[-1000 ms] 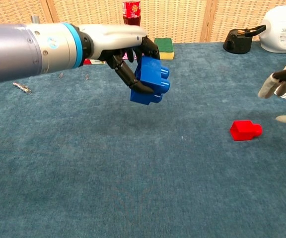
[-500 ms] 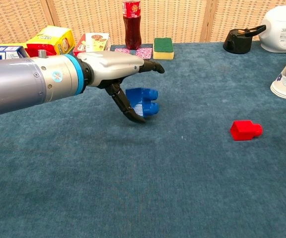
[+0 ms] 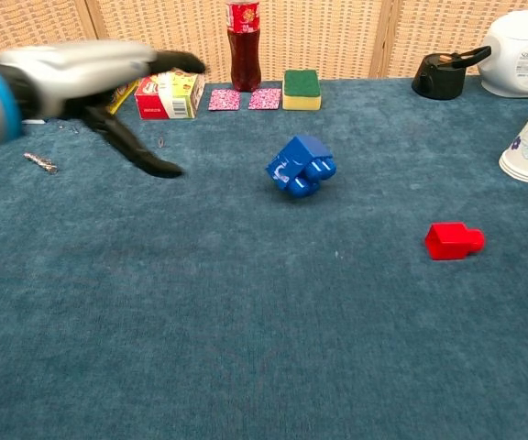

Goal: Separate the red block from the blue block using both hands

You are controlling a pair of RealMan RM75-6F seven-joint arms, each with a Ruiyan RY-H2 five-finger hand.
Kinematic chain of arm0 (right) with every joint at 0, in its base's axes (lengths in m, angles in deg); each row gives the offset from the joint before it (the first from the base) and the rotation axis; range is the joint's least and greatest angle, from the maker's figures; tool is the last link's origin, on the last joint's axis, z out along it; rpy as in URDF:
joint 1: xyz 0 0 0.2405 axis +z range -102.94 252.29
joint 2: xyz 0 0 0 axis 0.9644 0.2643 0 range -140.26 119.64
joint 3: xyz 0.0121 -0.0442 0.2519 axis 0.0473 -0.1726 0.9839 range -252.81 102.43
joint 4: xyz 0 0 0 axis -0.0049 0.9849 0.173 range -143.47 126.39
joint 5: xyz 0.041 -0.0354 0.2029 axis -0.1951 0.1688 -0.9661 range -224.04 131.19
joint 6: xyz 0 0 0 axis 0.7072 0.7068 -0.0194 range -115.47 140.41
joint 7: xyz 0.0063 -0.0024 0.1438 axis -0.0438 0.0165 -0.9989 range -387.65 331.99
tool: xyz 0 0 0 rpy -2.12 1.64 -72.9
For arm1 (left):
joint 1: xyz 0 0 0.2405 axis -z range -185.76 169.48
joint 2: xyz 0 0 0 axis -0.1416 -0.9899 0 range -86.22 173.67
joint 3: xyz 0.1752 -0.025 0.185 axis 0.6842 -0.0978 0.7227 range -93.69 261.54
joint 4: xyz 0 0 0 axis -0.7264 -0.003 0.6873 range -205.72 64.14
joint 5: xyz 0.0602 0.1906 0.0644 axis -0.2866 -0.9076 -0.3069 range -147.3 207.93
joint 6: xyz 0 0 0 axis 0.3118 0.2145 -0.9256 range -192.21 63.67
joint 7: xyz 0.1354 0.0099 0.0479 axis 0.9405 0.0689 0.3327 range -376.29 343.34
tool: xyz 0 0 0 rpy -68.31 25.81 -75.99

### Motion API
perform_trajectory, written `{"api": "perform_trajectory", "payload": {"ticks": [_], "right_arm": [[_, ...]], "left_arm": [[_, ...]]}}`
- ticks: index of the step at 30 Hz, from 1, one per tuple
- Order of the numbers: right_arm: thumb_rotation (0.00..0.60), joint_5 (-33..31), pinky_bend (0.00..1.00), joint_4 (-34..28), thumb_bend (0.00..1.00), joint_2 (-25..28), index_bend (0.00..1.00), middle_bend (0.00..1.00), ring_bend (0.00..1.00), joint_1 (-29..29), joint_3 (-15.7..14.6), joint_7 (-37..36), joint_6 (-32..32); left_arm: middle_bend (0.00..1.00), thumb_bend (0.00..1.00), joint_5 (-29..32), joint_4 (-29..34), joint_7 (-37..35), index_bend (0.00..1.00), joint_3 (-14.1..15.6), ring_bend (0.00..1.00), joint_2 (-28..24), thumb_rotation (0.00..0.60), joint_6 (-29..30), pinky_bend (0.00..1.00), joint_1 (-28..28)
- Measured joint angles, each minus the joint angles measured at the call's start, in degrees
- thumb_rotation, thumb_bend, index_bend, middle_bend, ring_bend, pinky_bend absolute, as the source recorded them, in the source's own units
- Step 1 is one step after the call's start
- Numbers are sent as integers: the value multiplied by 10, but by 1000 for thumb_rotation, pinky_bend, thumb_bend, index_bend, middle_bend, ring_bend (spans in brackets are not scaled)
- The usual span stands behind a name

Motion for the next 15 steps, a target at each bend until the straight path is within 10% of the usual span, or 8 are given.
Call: {"api": "perform_trajectory", "payload": {"ticks": [15], "right_arm": [[600,27,246,9,350,7,295,299,280,-61,-23,-16,66]], "left_arm": [[60,174,-224,78,-57,0,148,0,-143,438,228,95,-231]]}}
